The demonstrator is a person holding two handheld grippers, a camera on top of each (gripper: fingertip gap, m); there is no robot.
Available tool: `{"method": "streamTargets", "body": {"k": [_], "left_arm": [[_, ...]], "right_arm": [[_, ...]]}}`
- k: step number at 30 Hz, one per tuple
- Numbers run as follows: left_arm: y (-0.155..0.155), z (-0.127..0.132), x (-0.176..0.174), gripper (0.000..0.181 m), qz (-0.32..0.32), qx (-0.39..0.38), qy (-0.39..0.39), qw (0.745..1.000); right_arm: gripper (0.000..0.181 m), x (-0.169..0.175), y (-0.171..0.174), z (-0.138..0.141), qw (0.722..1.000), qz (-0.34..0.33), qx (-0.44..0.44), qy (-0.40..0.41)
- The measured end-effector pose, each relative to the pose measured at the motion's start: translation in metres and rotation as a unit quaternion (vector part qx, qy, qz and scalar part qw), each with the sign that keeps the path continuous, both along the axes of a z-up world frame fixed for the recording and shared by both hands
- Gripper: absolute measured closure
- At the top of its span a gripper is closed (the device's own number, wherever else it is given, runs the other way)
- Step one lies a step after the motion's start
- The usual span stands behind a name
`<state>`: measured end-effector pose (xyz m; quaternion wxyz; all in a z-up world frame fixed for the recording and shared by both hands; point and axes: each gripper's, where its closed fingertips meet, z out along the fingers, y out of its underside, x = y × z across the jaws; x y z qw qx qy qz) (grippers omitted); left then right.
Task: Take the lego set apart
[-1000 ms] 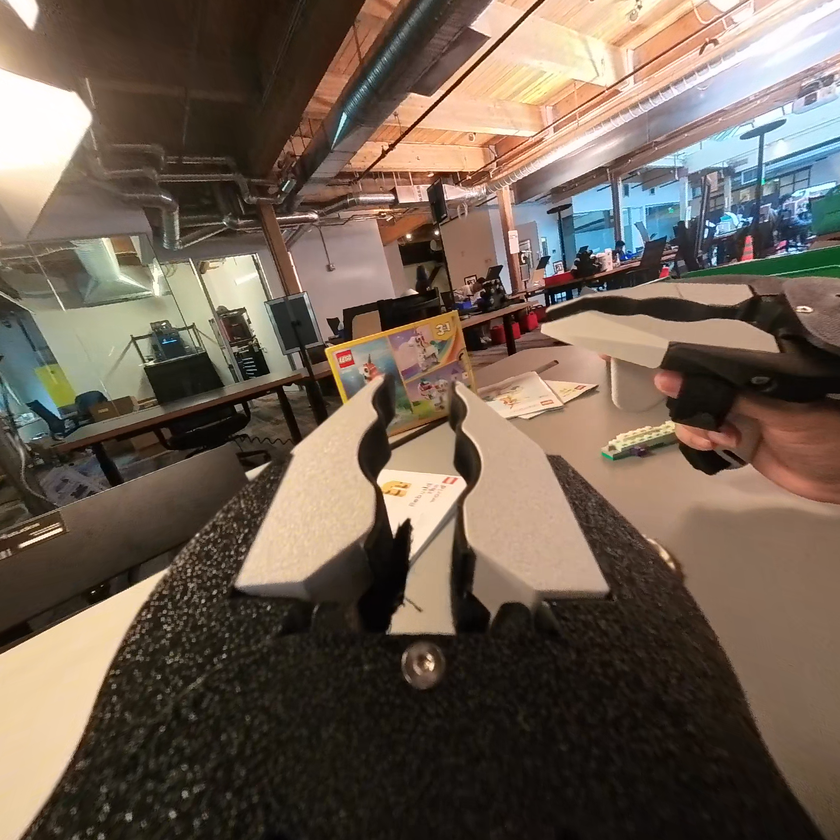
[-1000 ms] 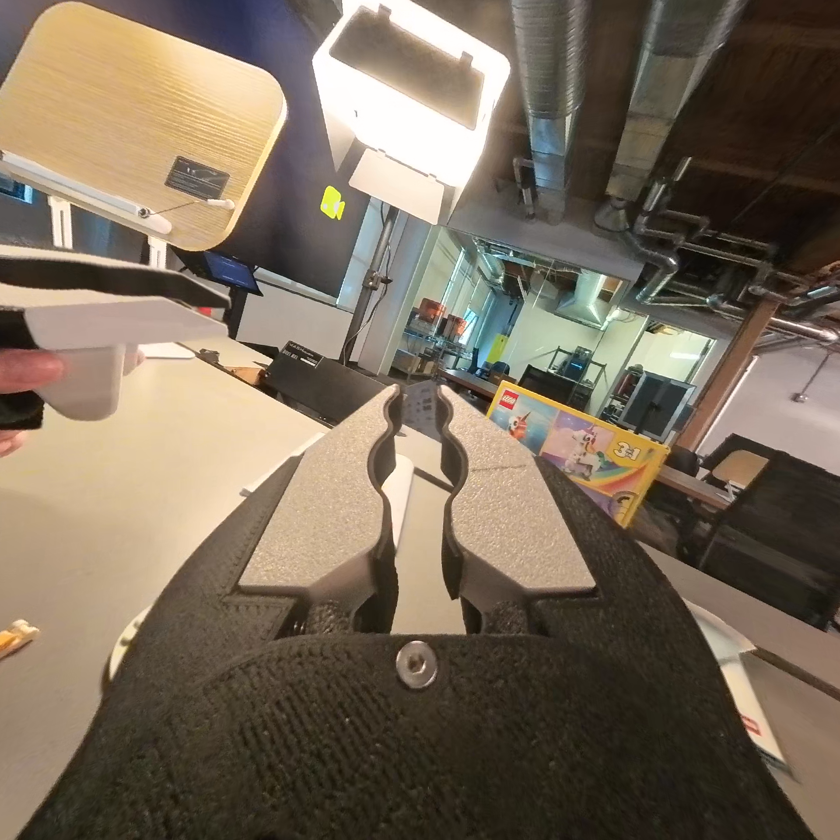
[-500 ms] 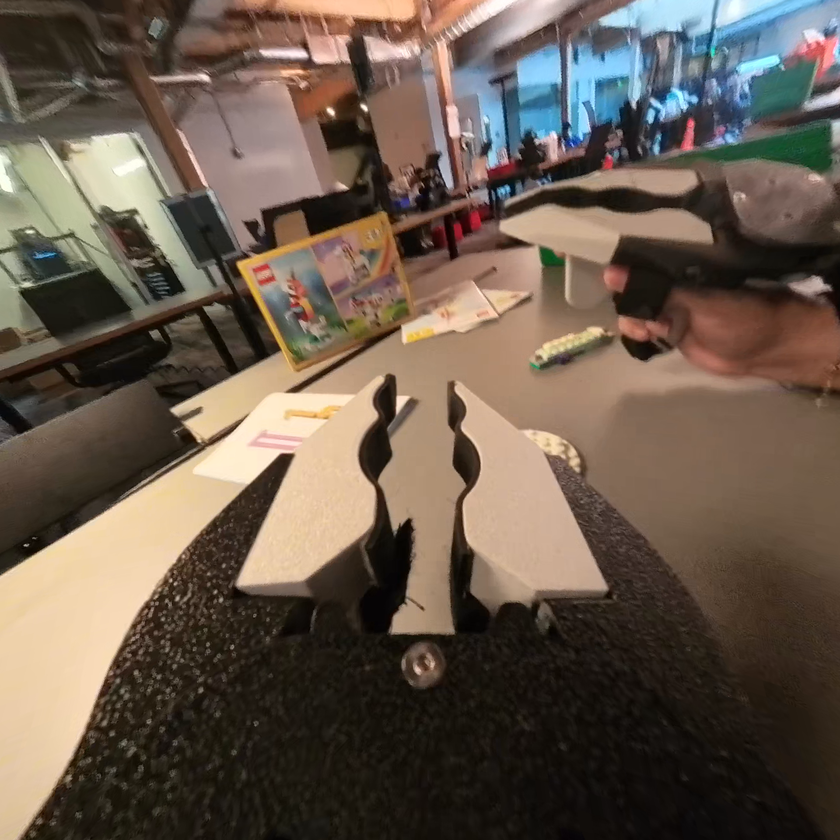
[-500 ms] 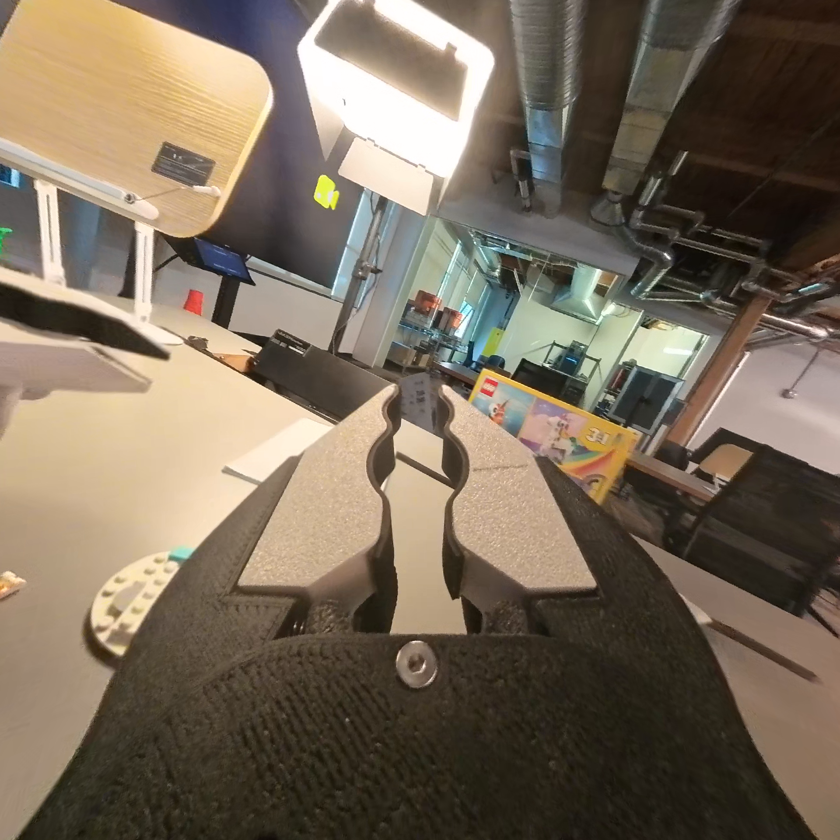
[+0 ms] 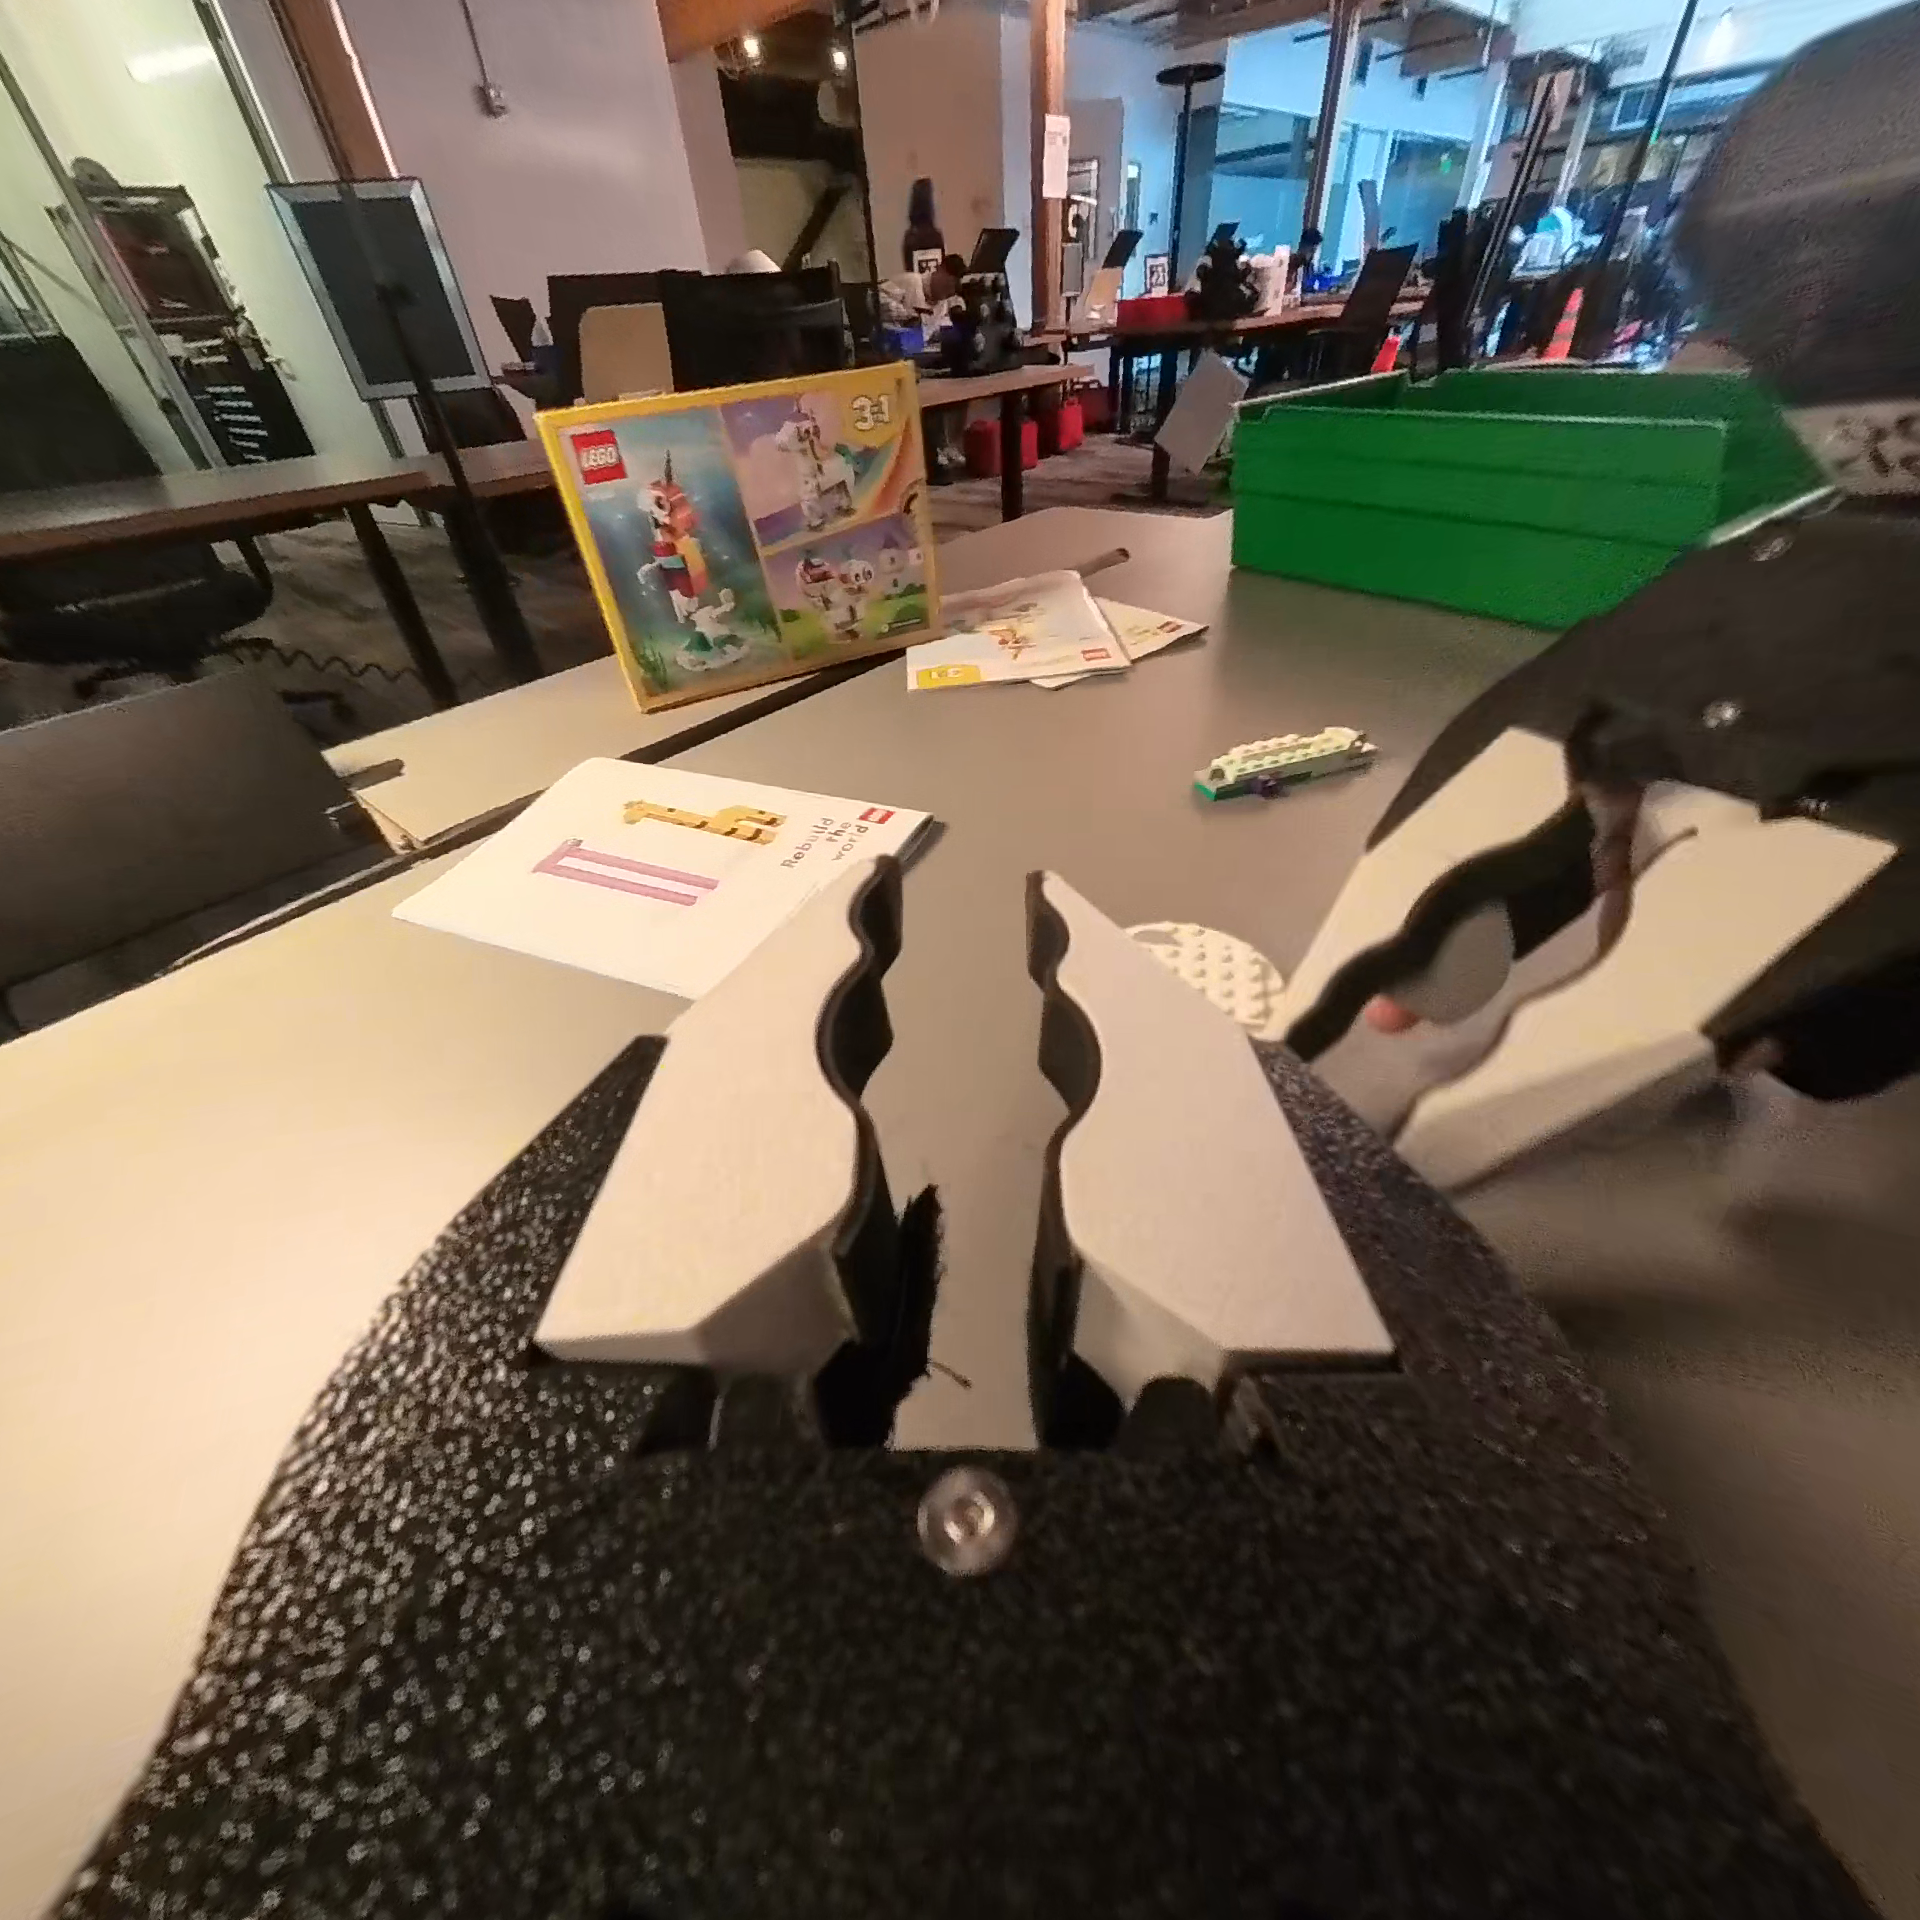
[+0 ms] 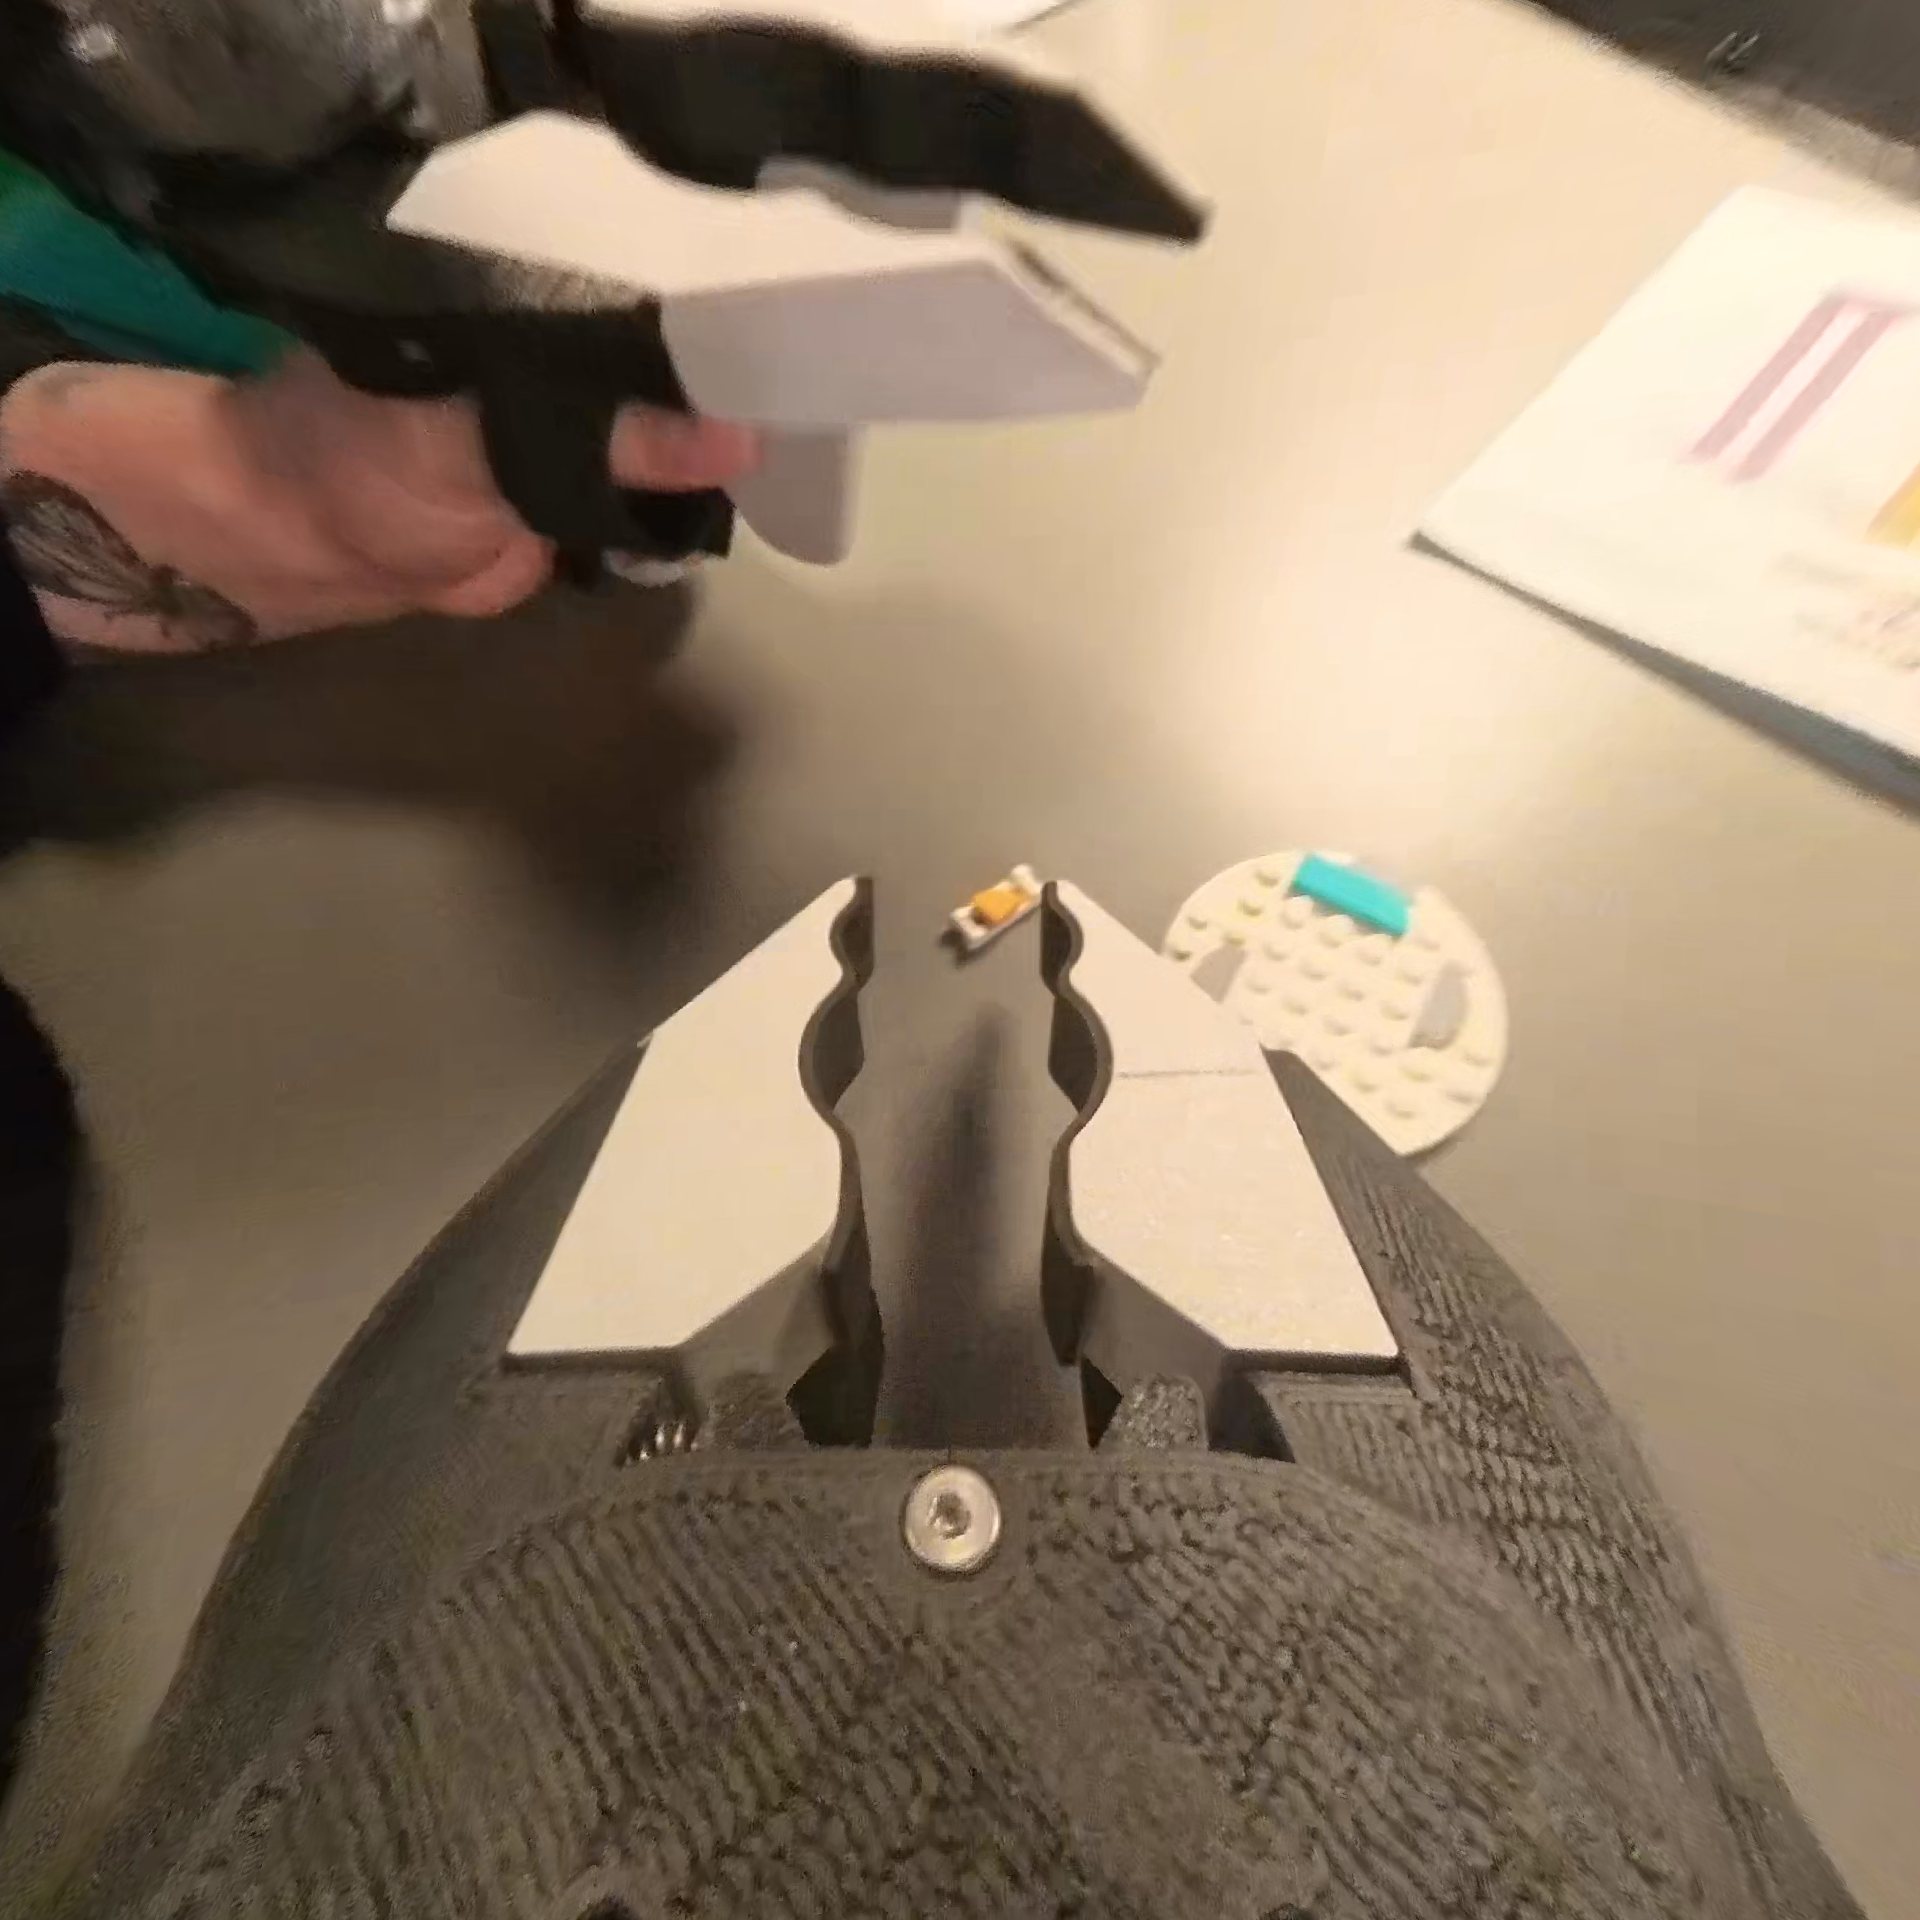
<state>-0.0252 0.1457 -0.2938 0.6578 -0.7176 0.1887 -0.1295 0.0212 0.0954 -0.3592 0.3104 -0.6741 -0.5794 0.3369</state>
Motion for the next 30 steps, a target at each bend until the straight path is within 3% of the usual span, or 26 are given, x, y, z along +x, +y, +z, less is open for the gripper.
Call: {"method": "streamTargets", "body": {"k": [3,15,20,30], "left_arm": [[-0.002,-0.001,0.005,0.159,-0.011,-0.004,-0.008,1.000],[0.000,-0.004,0.004,0.161,-0.009,-0.008,0.004,1.000],[0.000,-0.004,0.005,0.160,-0.009,-0.007,0.012,1.000],[0.002,-0.008,0.001,0.159,0.001,-0.015,0.028,0.999]], "right_arm": [[0.148,0.002,-0.013,-0.014,0.998,0.025,0.030,-0.046],[0.164,-0.007,0.009,-0.019,0.995,-0.068,0.050,-0.047],[0.175,-0.006,0.008,-0.018,0.994,-0.054,0.078,-0.052],[0.175,-0.003,0.012,-0.001,0.991,-0.012,0.133,0.002]]}}
